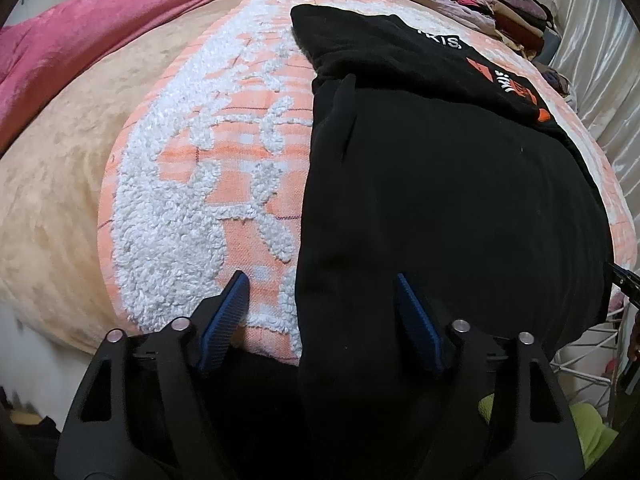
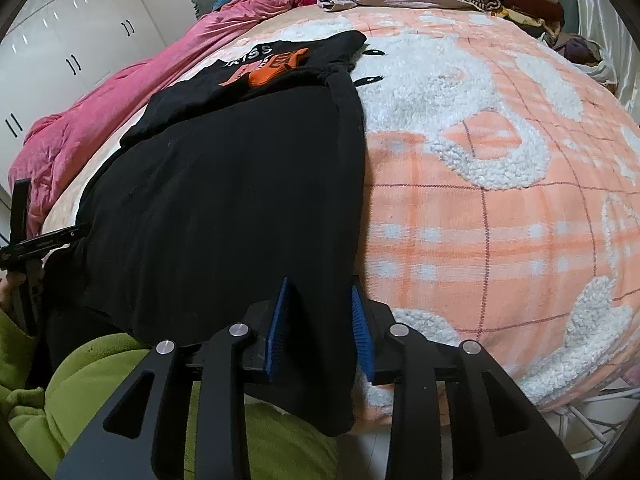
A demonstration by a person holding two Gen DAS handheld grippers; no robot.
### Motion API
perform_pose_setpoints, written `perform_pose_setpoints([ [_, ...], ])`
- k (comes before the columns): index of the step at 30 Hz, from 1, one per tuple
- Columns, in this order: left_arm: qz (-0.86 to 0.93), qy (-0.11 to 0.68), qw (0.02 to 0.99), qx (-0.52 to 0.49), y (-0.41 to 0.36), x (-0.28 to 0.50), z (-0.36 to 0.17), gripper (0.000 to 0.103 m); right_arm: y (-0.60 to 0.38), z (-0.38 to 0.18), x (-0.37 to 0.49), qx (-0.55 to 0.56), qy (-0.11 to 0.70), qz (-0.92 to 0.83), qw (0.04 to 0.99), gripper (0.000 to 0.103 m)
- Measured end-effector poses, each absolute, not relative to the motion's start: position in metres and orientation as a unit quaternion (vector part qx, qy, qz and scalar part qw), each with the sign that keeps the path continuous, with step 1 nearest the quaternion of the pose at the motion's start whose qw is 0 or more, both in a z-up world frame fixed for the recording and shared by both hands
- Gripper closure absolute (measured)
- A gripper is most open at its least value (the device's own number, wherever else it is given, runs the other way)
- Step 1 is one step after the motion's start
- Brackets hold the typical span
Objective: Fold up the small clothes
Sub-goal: 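Move both grippers to the sweatshirt hem and close on it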
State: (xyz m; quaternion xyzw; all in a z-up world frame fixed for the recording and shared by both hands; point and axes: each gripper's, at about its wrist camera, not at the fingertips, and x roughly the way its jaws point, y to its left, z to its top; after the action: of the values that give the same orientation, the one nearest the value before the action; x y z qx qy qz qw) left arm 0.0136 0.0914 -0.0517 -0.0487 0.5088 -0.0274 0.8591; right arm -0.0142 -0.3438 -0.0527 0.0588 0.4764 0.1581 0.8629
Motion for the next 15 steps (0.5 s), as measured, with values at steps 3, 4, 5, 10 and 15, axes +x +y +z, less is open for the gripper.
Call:
perform_pose_setpoints([
  [3,-0.035,0.509,0.859,-0.045,0.087,0.013,-0.051,0.051,-0.343,-0.054,-0.013,0.059,0.478,0.160,0.862,0.070],
  [4,-0.035,0.509,0.859,-0.040,0.086,0.013,-0.050,0.053,-0.342,-0.053,-0.013,0.057,0.478,0.161,0.862,0.070],
  [5,-0.035,0.508,0.860,-0.034,0.084,0.013,-0.050,0.057,-0.342,-0.053,-0.013,0.053,0.478,0.163,0.862,0.074],
  [10,-0.032,0.506,0.862,-0.028,0.082,0.013,-0.045,0.078,-0.342,-0.045,-0.014,0.053,0.470,0.170,0.864,0.093],
  [15,-0.054,0.497,0.865,-0.038,0.079,0.011,-0.037,0.099,-0.344,-0.034,-0.013,0.069,0.456,0.183,0.868,0.095],
])
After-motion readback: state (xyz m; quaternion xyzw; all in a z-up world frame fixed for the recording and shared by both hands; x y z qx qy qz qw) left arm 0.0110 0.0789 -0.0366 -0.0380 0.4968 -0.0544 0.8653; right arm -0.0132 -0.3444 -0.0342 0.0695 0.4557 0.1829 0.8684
